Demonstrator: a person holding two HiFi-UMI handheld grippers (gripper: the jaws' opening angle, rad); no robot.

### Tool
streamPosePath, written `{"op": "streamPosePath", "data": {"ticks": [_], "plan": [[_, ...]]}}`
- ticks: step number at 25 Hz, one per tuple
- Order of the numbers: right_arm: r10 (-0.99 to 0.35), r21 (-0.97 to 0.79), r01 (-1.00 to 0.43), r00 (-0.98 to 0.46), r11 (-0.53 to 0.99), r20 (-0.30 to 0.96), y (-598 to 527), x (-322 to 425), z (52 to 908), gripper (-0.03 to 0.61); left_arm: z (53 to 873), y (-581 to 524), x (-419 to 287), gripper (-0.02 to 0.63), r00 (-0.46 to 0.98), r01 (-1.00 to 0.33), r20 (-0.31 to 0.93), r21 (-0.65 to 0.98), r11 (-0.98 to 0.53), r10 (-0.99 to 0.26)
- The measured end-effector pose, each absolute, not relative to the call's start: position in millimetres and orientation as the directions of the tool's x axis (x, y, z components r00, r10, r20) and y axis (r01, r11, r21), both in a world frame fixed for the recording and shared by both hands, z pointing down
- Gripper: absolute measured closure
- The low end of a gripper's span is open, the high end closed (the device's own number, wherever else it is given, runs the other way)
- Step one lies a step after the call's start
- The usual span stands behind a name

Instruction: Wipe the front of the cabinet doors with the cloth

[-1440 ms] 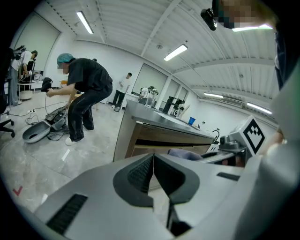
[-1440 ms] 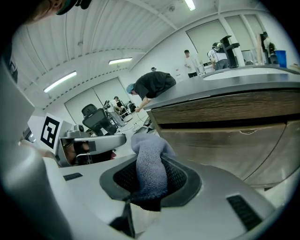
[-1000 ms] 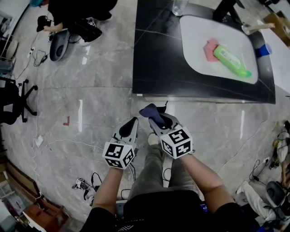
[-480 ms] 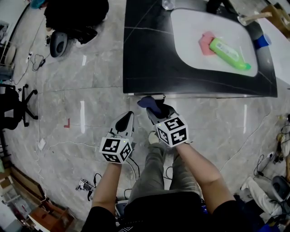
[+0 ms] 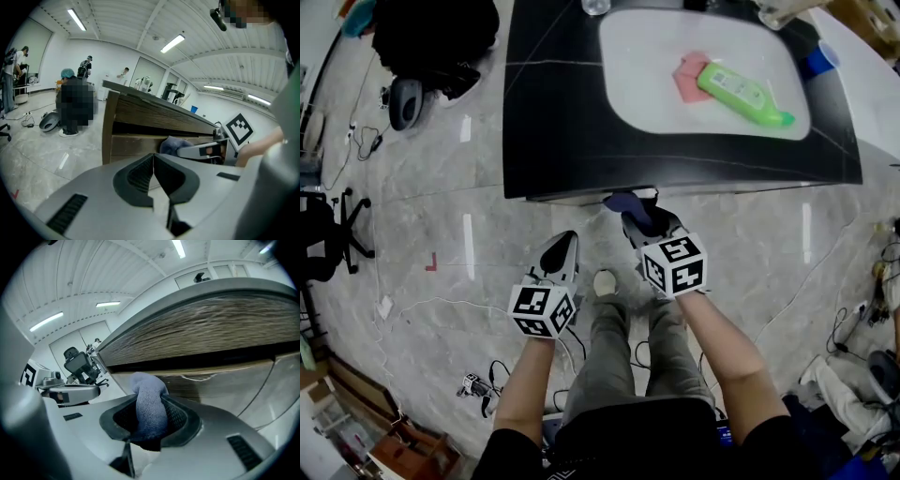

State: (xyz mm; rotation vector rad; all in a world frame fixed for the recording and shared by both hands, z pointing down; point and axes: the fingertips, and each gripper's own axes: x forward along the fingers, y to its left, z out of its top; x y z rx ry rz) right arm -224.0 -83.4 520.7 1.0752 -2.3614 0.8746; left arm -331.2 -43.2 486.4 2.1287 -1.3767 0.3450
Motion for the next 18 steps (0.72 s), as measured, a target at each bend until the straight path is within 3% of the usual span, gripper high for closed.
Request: {"op": "streamPosePath", "data": {"ticks": [18], "plan": [[-0.639,-0.407,-0.864,-0.496,0.297,0.588,-101.1,-27.8,537.5,0.459,501.4,-58.7,-154.3,0.603,0.558,-0.83,0.504,0.345,-0.439,-0.659]]}}
